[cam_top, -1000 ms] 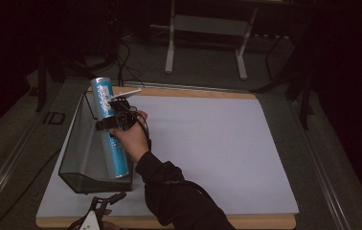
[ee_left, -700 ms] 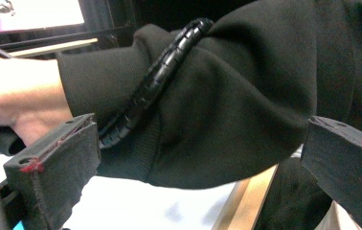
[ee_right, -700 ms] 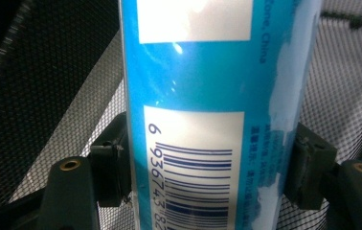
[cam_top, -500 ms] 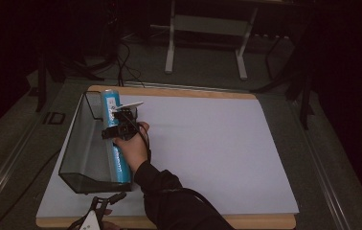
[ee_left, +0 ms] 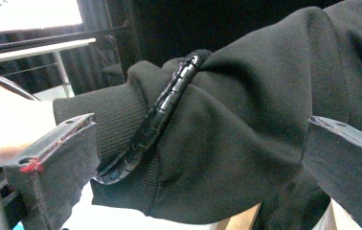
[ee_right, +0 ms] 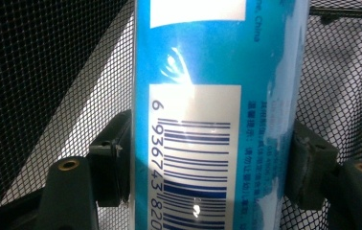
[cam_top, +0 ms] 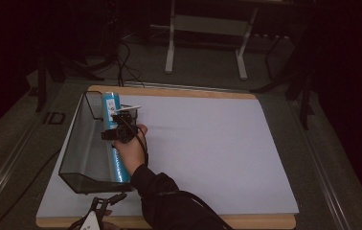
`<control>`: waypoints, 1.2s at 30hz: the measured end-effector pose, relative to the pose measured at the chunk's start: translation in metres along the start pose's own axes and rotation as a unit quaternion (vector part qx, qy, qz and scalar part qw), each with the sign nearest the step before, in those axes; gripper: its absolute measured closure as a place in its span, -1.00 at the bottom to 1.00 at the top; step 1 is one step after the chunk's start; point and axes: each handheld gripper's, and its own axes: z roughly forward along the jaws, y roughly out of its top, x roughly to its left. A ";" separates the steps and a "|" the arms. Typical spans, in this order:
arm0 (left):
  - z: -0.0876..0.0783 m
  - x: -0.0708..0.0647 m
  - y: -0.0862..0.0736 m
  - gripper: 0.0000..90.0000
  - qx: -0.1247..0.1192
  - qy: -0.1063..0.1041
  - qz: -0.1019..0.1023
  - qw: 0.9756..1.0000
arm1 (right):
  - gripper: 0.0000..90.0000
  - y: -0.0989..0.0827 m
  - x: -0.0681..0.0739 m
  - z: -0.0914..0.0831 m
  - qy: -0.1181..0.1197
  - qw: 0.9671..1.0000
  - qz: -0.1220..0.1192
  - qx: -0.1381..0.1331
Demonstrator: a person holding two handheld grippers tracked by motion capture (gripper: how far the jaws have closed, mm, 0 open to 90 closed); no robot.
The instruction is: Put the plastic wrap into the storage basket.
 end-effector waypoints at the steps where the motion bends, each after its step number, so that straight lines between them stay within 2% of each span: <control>1: 0.000 0.000 0.000 -0.98 0.000 0.000 0.000 1.000 | -0.31 0.000 -0.001 0.000 0.001 1.000 0.002 0.000; 4: 0.000 0.000 0.000 -0.98 0.001 -0.001 0.001 1.000 | -0.32 0.000 -0.003 0.001 -0.002 1.000 0.004 0.002; 9: 0.001 0.000 0.000 -0.98 0.004 -0.003 0.001 1.000 | -0.33 -0.001 -0.013 0.004 0.003 1.000 0.025 0.007; 12: 0.002 0.000 0.000 -0.98 0.004 -0.004 0.000 1.000 | -0.35 0.000 -0.011 0.005 -0.005 1.000 0.007 0.015; 17: 0.001 -0.001 0.000 -0.98 0.004 -0.004 0.001 1.000 | -0.37 0.001 -0.011 0.004 -0.005 1.000 -0.004 0.019; 21: 0.002 0.000 0.000 -0.98 0.004 -0.004 0.000 1.000 | -0.47 0.002 -0.008 0.002 -0.018 0.999 -0.040 0.012; 24: 0.002 0.000 0.000 -0.98 0.005 -0.004 0.000 1.000 | -0.54 0.005 -0.009 -0.003 -0.011 0.999 -0.048 0.003; 27: 0.002 0.000 0.000 -0.98 0.005 -0.004 0.000 1.000 | -0.65 0.007 -0.009 -0.009 -0.011 0.998 -0.067 -0.008; 29: 0.002 0.000 0.000 -0.98 0.005 -0.004 0.000 1.000 | -0.71 0.008 -0.010 -0.014 -0.001 0.996 -0.081 -0.021; 32: 0.002 0.000 0.000 -0.98 0.006 -0.004 0.000 1.000 | -0.71 0.009 -0.010 -0.022 0.014 0.993 -0.112 -0.035; 36: 0.003 0.000 0.000 -0.98 0.007 -0.005 0.000 1.000 | -0.72 0.010 -0.013 -0.034 0.039 0.989 -0.135 -0.034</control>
